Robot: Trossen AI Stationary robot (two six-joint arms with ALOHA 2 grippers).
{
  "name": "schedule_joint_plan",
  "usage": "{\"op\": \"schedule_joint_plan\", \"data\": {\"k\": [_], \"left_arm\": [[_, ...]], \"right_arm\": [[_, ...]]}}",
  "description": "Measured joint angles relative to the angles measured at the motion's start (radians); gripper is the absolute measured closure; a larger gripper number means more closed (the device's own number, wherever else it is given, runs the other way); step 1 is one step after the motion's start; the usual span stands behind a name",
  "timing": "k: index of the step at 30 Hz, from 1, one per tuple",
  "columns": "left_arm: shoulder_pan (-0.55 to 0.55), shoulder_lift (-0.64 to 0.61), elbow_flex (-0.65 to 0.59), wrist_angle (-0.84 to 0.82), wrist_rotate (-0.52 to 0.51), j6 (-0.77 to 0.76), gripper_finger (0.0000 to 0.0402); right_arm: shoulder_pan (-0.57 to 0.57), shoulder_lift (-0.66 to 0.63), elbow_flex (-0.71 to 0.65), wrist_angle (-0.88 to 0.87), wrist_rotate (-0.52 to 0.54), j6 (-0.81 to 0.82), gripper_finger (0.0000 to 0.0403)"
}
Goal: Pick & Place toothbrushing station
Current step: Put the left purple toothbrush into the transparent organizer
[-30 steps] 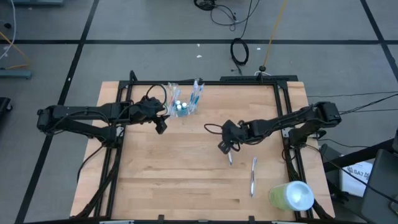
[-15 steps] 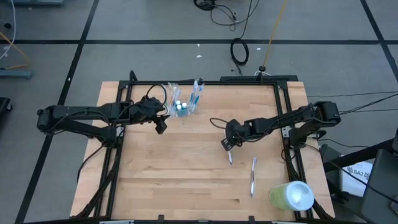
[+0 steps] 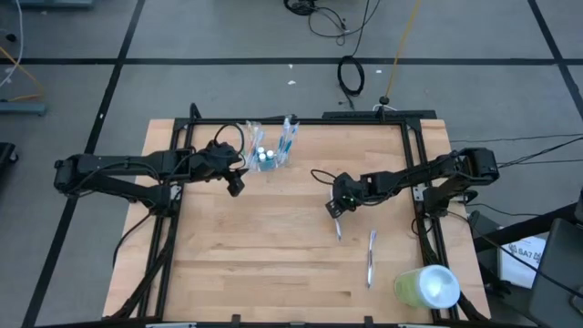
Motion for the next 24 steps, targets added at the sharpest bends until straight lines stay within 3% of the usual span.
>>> {"op": "schedule_joint_plan", "data": {"k": [15,24], "left_arm": [[0.000,0.000,0.000,-0.001,0.000,0.011,0.0199],[0.000,0.000,0.000,-0.001,0.000,0.011,0.0199]], "right_arm": [[-0.011,0.001,-0.001,0.205,0.006,-0.282,0.0289],[-0.001,0.001,-0.001,0.208,0.029,-0.287,0.0289]]}}
